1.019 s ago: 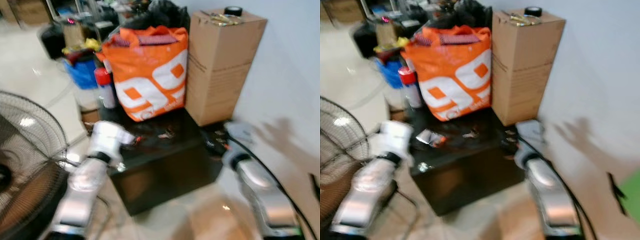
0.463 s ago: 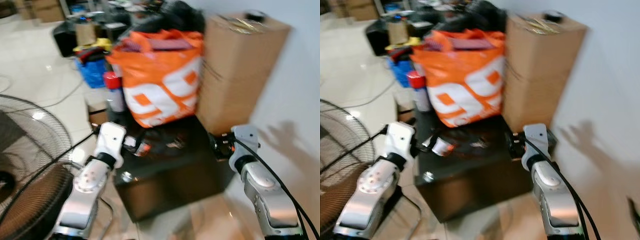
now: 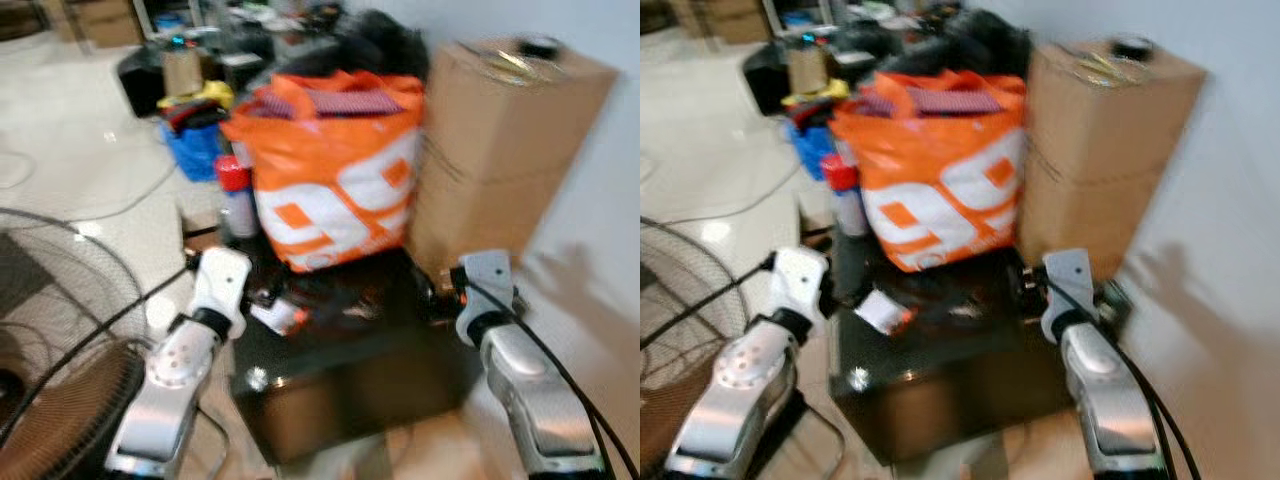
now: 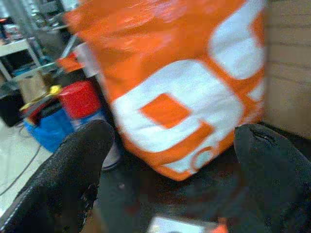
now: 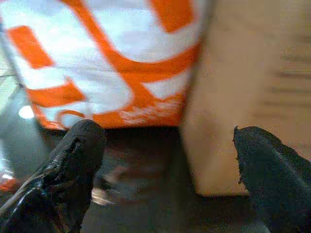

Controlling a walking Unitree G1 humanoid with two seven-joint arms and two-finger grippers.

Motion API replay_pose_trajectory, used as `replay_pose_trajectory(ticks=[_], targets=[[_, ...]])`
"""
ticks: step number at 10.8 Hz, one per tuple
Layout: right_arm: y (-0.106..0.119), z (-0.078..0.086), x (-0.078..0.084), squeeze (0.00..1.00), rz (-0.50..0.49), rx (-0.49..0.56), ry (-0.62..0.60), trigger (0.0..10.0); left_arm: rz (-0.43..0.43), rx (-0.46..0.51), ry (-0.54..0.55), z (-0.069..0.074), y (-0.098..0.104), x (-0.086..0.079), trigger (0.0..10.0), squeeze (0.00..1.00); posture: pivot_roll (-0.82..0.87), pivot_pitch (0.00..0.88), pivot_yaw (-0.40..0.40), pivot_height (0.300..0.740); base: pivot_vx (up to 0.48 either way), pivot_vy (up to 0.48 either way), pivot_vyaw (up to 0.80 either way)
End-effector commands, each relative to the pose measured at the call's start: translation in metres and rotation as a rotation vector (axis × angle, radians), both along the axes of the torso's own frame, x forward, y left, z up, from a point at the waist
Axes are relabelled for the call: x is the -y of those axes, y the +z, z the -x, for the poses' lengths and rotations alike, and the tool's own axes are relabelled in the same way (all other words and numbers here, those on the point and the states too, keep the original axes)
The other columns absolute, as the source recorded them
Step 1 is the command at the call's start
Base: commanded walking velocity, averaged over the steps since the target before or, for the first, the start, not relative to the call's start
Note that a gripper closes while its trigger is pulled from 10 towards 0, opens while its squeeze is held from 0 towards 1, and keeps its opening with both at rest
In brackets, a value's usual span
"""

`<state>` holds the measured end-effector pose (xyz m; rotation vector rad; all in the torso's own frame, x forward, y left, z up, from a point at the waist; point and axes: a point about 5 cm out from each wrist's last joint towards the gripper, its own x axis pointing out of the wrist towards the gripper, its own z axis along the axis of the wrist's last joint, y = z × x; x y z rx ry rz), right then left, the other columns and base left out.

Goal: Hang keys on a hook

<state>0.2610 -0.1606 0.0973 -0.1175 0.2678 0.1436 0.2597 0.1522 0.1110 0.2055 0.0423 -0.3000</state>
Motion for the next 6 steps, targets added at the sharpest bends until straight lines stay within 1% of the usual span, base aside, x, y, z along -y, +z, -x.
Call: replay_pose_trajectory(ticks=[1, 4, 5, 6], targets=[[0.002, -0.0017, -0.0044, 1.0, 0.001, 0.007, 0.021, 10.0, -0.015, 0.004, 0.007, -0.0013, 0.0015, -0.0028, 10.0, 0.56, -0.01, 0.0, 0.038, 0.74, 0.304, 0.0, 0.0], [0.0021, -0.0026, -0.0067, 1.0, 0.005, 0.007, 0.059, 10.0, -0.015, 0.002, 0.007, -0.0003, 0.0009, -0.0017, 10.0, 0.56, -0.01, 0.0, 0.031, 0.74, 0.301, 0.0, 0.0], [0.0023, -0.0029, -0.0085, 1.0, 0.018, 0.007, 0.076, 10.0, -0.016, 0.003, 0.008, -0.0004, 0.001, -0.0017, 10.0, 0.56, -0.01, 0.0, 0.029, 0.74, 0.304, 0.0, 0.8], [0.0019, -0.0037, -0.0077, 1.0, 0.03, 0.006, 0.069, 10.0, -0.016, 0.003, 0.01, -0.0001, 0.0009, -0.0018, 10.0, 0.56, -0.01, 0.0, 0.026, 0.74, 0.3, 0.0, 0.0]])
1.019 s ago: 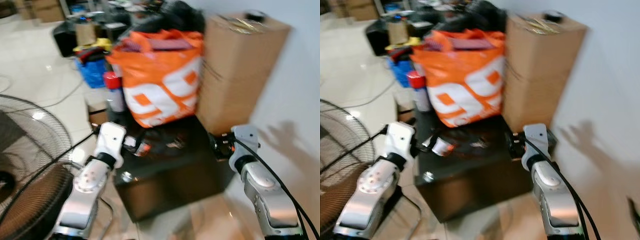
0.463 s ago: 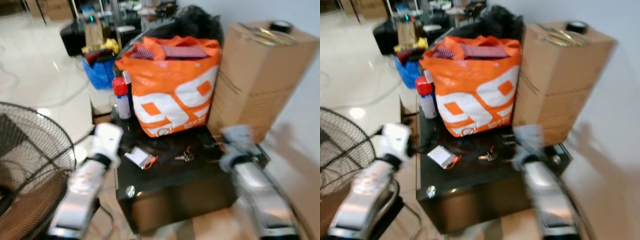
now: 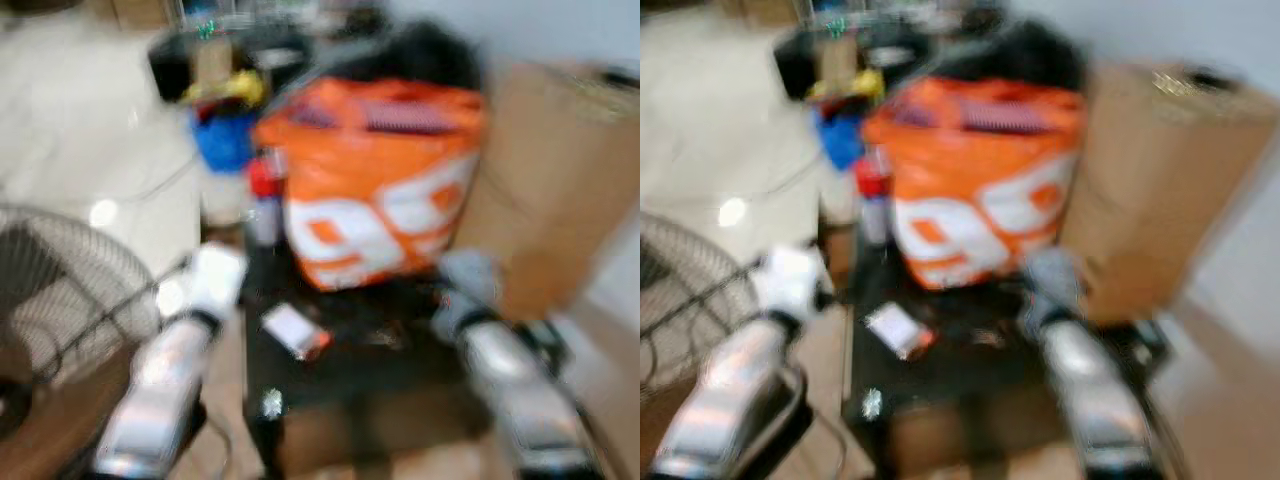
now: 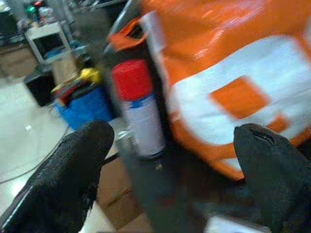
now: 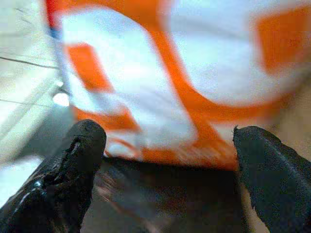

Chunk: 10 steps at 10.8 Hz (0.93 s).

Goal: Hang keys on a hook

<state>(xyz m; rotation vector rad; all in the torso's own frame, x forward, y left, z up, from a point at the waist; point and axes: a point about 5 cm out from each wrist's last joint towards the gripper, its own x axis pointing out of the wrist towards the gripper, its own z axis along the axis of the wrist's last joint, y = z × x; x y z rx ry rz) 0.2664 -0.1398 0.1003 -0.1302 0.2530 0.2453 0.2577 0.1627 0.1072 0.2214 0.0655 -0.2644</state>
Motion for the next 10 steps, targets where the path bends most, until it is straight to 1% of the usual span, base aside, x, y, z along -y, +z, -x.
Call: replay_pose_trajectory(ticks=[1, 3, 5, 6, 7, 8, 9, 10], targets=[[-0.002, 0.0, 0.016, 1.0, 0.036, -0.005, -0.051, 10.0, -0.002, 0.018, -0.022, -0.002, 0.004, 0.008, 10.0, 0.55, -0.01, 0.0, 0.021, 0.74, 0.274, 0.0, 0.0], [-0.002, -0.002, 0.016, 1.0, 0.048, -0.006, -0.039, 10.0, -0.025, 0.019, -0.007, -0.002, 0.003, 0.007, 10.0, 0.53, -0.01, 0.0, 0.018, 0.74, 0.0, 0.0, 0.0], [-0.002, -0.004, 0.015, 1.0, 0.054, -0.009, -0.018, 10.0, -0.049, 0.006, -0.021, -0.002, -0.001, 0.008, 10.0, 0.51, -0.01, 0.0, 0.016, 0.74, 0.0, 0.0, 0.0], [-0.003, -0.006, 0.012, 1.0, 0.021, -0.022, 0.007, 10.0, -0.064, -0.016, -0.036, -0.001, -0.004, 0.008, 10.0, 0.52, -0.01, 0.0, 0.016, 0.74, 0.0, 0.0, 0.0], [-0.006, -0.011, 0.007, 1.0, -0.151, -0.084, -0.021, 10.0, -0.101, -0.041, -0.072, 0.001, -0.009, 0.007, 10.0, 0.52, -0.01, 0.0, 0.016, 0.74, 0.0, 0.0, 0.0], [-0.017, -0.012, 0.003, 1.0, -0.134, -0.177, 0.007, 10.0, -0.129, -0.06, -0.114, 0.004, -0.012, 0.006, 10.0, 0.53, 0.0, 0.0, 0.012, 0.74, 0.0, 0.0, 0.0], [-0.034, -0.01, -0.004, 1.0, -0.107, -0.27, 0.056, 10.0, -0.185, -0.093, -0.183, 0.011, -0.019, 0.005, 10.0, 0.53, 0.0, 0.0, 0.006, 0.74, 0.0, 0.0, 0.0], [-0.048, -0.012, -0.005, 1.0, -0.133, -0.338, 0.011, 10.0, -0.226, -0.118, -0.253, 0.018, -0.025, 0.006, 10.0, 0.54, 0.01, 0.0, -0.007, 0.74, 0.0, 0.0, 0.0]])
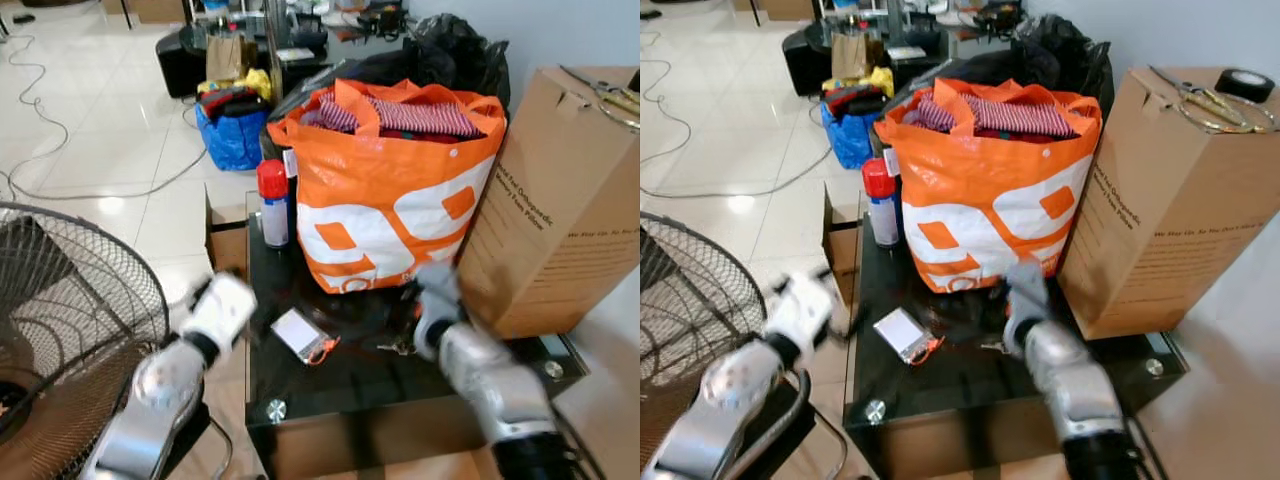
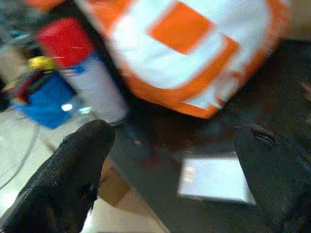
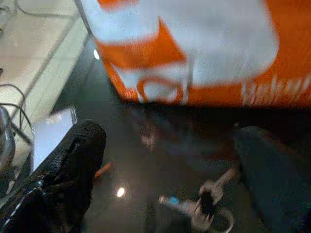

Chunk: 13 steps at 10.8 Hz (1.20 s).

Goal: Hang keys on a hook

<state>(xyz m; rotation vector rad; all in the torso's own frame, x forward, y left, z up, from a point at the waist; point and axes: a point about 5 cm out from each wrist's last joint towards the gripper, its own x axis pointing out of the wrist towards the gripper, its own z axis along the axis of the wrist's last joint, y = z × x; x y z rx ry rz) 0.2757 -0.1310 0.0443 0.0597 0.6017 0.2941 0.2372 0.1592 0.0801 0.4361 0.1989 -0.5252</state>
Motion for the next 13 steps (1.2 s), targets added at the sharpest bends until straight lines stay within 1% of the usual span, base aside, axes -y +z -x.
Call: replay_pose_trajectory(ticks=[1, 2, 3, 4, 5, 6, 7, 8, 9, 10, 11, 12, 13], targets=[[-0.01, -0.001, 0.005, 1.0, 0.002, -0.067, -0.051, 10.0, -0.02, -0.041, -0.067, 0.007, -0.006, 0.001, 10.0, 0.54, 0.01, 0.0, -0.015, 0.74, 0.0, 0.0, 0.0], [-0.02, 0.001, 0.004, 1.0, -0.007, -0.123, -0.066, 10.0, -0.044, -0.092, -0.117, 0.017, -0.012, -0.002, 10.0, 0.54, 0.02, 0.0, -0.025, 0.74, 0.0, 0.0, 0.0], [-0.027, 0.005, 0.005, 0.0, 0.014, -0.147, -0.074, 10.0, -0.058, -0.141, -0.163, 0.026, -0.018, -0.003, 10.0, 0.54, 0.02, 0.0, -0.036, 0.74, 0.0, 0.0, 0.0], [-0.03, 0.007, 0.007, 0.0, 0.014, -0.157, -0.098, 10.0, -0.059, -0.175, -0.195, 0.033, -0.022, -0.002, 10.0, 0.54, 0.02, 0.002, -0.043, 0.74, 0.0, 0.0, 0.0], [-0.031, 0.007, 0.008, 0.0, -0.006, -0.165, -0.118, 10.0, -0.049, -0.19, -0.209, 0.036, -0.024, -0.001, 10.0, 0.54, 0.02, 0.011, -0.049, 0.74, 0.0, 0.0, 0.0], [-0.034, 0.01, 0.01, 0.0, -0.007, -0.183, -0.112, 10.0, -0.045, -0.196, -0.212, 0.038, -0.024, 0.0, 10.0, 0.54, 0.02, 0.027, -0.056, 0.74, 0.0, 0.0, 0.0], [-0.036, 0.011, 0.012, 0.0, 0.006, -0.193, -0.115, 10.0, -0.043, -0.2, -0.214, 0.039, -0.024, 0.0, 10.0, 0.54, 0.01, 0.035, -0.054, 0.74, 0.0, 0.0, 0.0], [-0.036, 0.008, 0.019, 0.0, 0.049, -0.178, -0.17, 10.0, -0.045, -0.203, -0.218, 0.04, -0.024, 0.0, 10.0, 0.54, 0.01, 0.038, -0.053, 0.74, 0.0, 0.0, 0.0], [-0.036, 0.006, 0.022, 0.0, 0.059, -0.179, -0.198, 10.0, -0.044, -0.204, -0.218, 0.04, -0.025, 0.0, 10.0, 0.54, 0.01, 0.041, -0.054, 0.74, 0.0, 0.0, 0.0], [-0.04, 0.006, 0.026, 0.0, 0.061, -0.198, -0.222, 10.0, -0.046, -0.212, -0.214, 0.04, -0.033, 0.002, 10.0, 0.54, 0.01, 0.043, -0.055, 0.74, 0.0, 0.0, 0.0], [-0.042, 0.005, 0.027, 0.0, 0.033, -0.212, -0.247, 10.0, -0.048, -0.219, -0.211, 0.04, -0.039, 0.004, 10.0, 0.54, 0.01, 0.043, -0.055, 0.74, 0.0, 0.0, 0.0], [-0.045, 0.005, 0.028, 0.0, 0.007, -0.227, -0.271, 10.0, -0.049, -0.227, -0.209, 0.038, -0.047, 0.012, 10.0, 0.54, 0.01, 0.048, -0.059, 0.74, 0.0, 0.0, 0.0], [-0.05, 0.006, 0.028, 0.0, -0.045, -0.253, -0.317, 4.8, -0.045, -0.235, -0.211, 0.037, -0.056, 0.03, 10.0, 0.54, 0.01, 0.05, -0.062, 0.74, 0.0, 0.0, 0.0]])
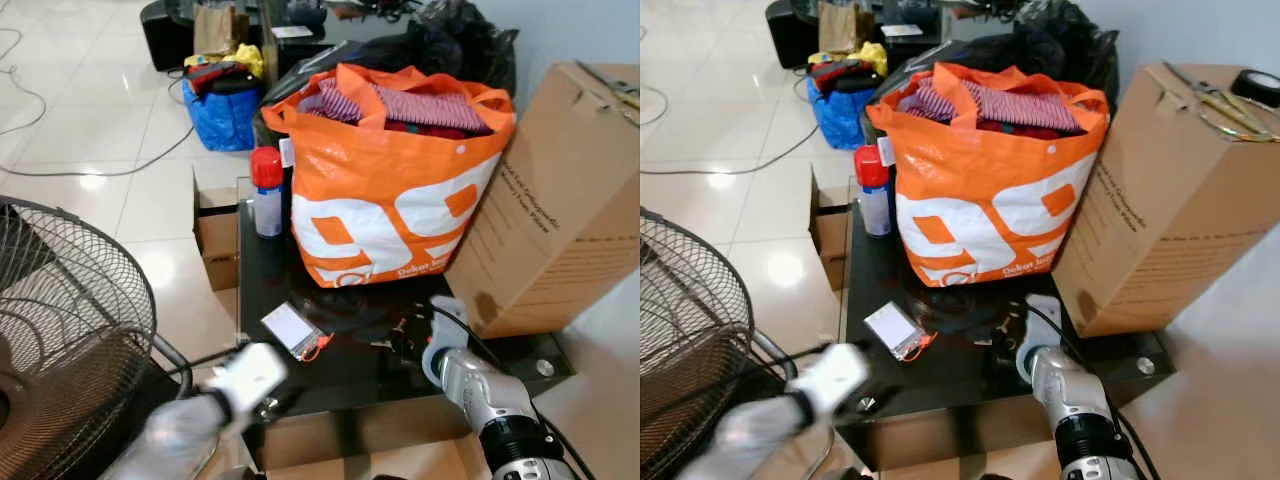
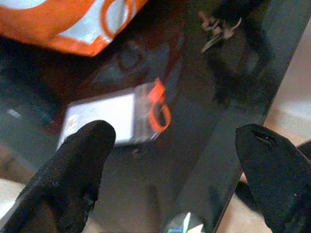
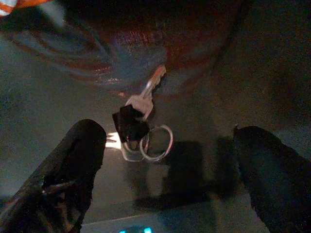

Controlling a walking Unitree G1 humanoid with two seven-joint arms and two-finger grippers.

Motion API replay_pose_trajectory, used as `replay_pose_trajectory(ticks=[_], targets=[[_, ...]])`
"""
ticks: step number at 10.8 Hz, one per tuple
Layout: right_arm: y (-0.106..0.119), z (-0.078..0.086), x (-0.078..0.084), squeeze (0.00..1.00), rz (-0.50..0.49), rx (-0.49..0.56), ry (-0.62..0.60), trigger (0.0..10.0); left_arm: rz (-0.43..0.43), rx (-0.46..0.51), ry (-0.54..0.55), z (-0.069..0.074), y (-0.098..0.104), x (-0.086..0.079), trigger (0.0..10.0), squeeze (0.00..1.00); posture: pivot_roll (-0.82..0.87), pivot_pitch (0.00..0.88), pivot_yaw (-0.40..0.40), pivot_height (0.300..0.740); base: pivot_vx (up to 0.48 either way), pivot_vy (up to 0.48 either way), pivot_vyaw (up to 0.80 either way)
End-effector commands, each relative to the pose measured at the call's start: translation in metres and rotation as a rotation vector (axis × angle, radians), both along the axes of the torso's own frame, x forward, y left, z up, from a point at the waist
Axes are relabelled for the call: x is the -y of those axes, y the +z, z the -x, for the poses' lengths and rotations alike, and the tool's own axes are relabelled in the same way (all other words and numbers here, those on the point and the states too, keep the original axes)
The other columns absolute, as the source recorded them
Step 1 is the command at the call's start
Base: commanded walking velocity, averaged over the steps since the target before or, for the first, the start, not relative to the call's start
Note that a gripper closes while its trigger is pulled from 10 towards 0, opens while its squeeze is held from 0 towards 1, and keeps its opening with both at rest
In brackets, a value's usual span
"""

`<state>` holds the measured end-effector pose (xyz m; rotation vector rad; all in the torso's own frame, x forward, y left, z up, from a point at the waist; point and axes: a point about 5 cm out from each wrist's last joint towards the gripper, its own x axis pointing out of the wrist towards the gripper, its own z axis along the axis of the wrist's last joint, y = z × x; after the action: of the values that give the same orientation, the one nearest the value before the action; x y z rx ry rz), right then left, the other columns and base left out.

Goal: Hang keys on a hook

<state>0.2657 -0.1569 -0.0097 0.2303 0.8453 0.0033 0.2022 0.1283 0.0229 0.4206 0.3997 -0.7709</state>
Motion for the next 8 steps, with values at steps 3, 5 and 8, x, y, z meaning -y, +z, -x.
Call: replay_pose_trajectory(ticks=[3, 5, 8], targets=[[0.0, -0.004, -0.002, 0.0, -0.118, 0.0, -0.069, 2.9, -0.024, -0.021, -0.009, -0.01, -0.028, 0.042, 10.0, 0.54, 0.01, 0.054, -0.068, 0.74, 0.0, 0.0, 0.0], [0.0, -0.005, -0.006, 0.0, -0.197, -0.012, -0.085, 0.0, -0.016, -0.025, -0.001, -0.016, -0.033, 0.066, 10.0, 0.55, 0.01, 0.054, -0.07, 0.74, 0.0, 0.0, 0.0], [-0.004, -0.005, -0.007, 0.0, -0.234, -0.041, -0.099, 0.0, 0.083, 0.015, 0.068, -0.013, -0.024, 0.029, 10.0, 0.54, 0.04, 0.036, -0.079, 0.74, 0.0, 0.0, 0.0]])
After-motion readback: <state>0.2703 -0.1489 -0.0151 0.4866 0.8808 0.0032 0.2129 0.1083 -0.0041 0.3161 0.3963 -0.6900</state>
